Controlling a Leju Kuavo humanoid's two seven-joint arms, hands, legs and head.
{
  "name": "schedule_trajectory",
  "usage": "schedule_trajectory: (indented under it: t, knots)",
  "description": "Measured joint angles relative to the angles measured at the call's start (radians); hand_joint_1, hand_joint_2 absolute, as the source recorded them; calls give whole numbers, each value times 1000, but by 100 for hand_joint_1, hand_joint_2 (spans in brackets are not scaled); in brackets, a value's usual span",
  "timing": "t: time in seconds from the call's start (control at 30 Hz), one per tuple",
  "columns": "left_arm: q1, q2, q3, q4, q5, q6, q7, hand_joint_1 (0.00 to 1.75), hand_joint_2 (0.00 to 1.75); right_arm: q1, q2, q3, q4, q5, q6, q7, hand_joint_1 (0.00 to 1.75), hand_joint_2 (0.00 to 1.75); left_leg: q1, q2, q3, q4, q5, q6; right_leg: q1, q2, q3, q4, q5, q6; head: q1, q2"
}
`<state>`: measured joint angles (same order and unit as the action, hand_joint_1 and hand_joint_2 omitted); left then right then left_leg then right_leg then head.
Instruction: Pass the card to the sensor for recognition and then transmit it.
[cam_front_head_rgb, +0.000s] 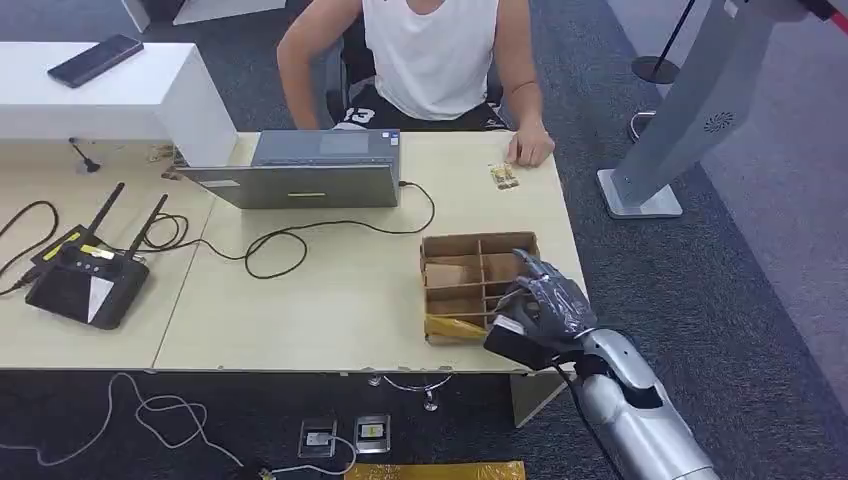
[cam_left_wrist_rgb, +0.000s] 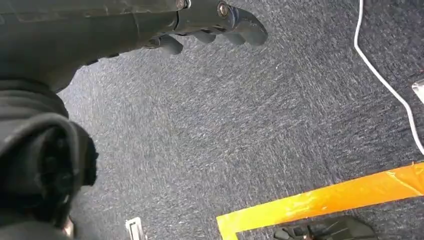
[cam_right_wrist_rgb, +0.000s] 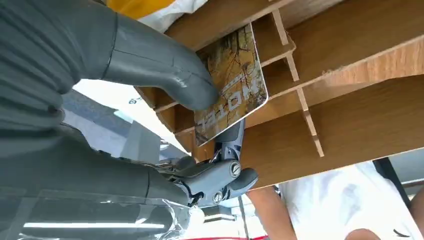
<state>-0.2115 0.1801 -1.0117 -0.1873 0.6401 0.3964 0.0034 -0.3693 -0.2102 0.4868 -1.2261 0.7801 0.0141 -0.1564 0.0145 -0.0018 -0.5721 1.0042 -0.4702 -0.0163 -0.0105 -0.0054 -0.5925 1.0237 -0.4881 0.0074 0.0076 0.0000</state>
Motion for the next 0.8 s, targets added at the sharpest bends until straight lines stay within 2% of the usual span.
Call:
schedule_trajectory:
  t: [0.47, 0.8]
  knots:
    - [0, -1, 0, 0, -11, 3, 0, 0, 0, -23, -1, -6, -6, -18, -28, -8, 175, 175, 0, 0, 0, 0, 0, 0, 0, 0, 0, 0, 0, 0, 0, 0]
    - [-1, -3, 0, 0, -28, 3, 0, 0, 0, -202, -14, -66, -62, -12, -22, -9, 175, 175, 0, 1, 1, 0, 1, 0, -1, 1, 0, 0, 1, 0, 0, 0]
